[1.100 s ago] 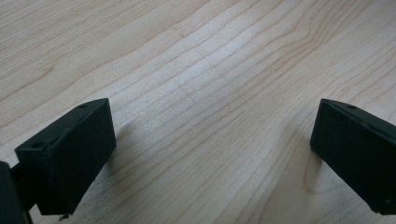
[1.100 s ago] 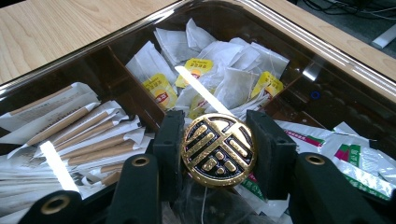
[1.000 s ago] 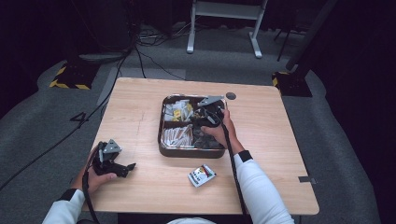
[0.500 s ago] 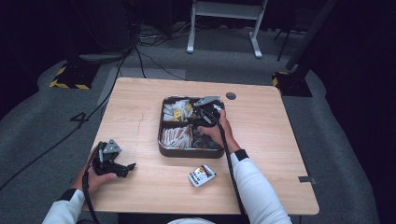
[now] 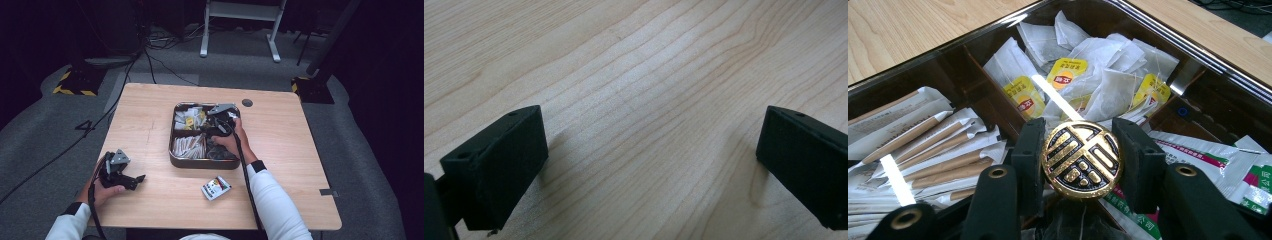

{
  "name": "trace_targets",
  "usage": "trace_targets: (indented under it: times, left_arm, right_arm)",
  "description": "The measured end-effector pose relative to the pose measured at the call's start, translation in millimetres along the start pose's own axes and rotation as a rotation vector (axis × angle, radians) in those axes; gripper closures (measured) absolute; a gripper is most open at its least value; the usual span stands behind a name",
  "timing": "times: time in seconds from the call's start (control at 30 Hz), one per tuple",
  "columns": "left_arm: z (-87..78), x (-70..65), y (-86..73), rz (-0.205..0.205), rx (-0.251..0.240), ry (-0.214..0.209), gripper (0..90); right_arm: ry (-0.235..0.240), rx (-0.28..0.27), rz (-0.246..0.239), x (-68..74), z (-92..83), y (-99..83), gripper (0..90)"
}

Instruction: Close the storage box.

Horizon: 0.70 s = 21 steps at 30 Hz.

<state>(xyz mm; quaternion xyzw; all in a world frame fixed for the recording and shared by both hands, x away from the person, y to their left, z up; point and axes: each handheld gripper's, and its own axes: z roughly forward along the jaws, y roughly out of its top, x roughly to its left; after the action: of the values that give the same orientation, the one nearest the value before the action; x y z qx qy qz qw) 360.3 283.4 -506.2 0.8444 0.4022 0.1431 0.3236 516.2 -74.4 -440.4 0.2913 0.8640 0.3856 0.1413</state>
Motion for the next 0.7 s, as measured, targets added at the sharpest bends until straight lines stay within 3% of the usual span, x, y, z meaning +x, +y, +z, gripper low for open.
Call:
trace_targets:
  times: [0.27,0.43,0.7]
  left_arm:
    - [0.0,0.0,0.0,0.0,0.0,0.0,0.4]
    - [0.0,0.0,0.0,0.0,0.0,0.0,0.4]
    - [0.0,0.0,0.0,0.0,0.0,0.0,0.4]
  right_arm:
    - [0.006,-0.007,0.009,-0.8,0.3,-0.8,58.4]
    - [0.028,-0.011,0.011,-0.2,-2.0,0.4,50.9]
    - [0.018,-0.008,0.014,-2.0,-10.0,1.2,44.1]
